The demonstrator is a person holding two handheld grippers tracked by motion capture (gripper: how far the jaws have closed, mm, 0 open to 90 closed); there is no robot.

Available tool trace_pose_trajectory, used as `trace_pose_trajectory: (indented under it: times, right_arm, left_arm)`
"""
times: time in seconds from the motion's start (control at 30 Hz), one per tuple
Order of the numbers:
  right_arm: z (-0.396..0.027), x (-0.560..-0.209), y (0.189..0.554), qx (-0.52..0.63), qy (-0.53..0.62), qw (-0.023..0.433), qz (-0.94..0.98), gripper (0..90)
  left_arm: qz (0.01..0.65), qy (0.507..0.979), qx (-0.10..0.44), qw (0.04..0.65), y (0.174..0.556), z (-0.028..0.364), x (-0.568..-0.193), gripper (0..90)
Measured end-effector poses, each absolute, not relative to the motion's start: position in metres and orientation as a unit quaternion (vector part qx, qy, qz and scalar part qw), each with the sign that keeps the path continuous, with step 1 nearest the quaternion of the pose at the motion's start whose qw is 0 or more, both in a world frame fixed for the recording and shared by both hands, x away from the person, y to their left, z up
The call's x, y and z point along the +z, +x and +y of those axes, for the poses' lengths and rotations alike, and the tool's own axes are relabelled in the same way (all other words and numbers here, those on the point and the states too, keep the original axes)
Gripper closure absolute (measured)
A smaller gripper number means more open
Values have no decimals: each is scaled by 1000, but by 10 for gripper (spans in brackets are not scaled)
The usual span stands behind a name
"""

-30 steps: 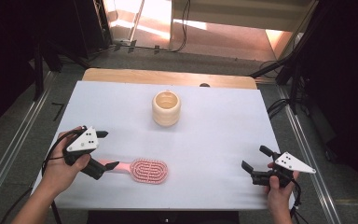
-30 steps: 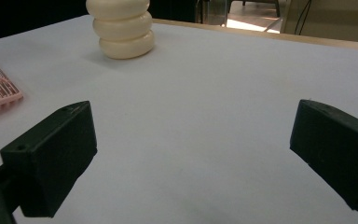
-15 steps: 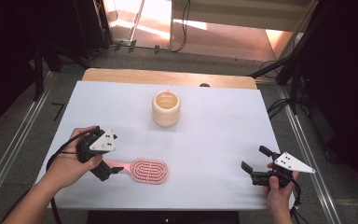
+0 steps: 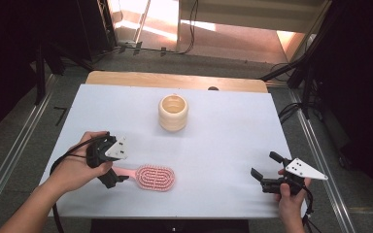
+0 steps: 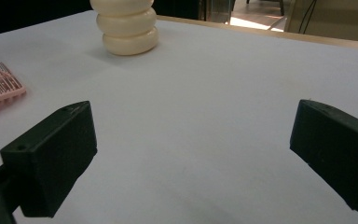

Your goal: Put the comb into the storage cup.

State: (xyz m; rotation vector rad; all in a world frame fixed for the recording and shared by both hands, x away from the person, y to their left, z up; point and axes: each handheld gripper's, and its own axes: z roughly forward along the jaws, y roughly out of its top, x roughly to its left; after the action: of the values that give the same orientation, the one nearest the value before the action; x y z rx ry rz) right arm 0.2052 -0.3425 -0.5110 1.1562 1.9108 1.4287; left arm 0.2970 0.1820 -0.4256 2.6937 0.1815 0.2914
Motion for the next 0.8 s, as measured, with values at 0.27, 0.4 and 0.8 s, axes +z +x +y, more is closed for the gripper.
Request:
trace_pose_trajectory:
  times: [0.27, 0.4, 0.8]
  right_arm:
    - [-342, -511, 205, 522, 422, 243, 701, 0]
    - [-342, -511, 206, 520, 422, 243, 702, 0]
    - [-342, -511, 206, 521, 422, 243, 701, 0]
  left_arm:
    - [44, 979, 104, 168, 298, 174, -436, 5]
    - [27, 984, 102, 142, 299, 170, -441, 5]
    - [-4, 991, 95, 97, 300, 157, -449, 109]
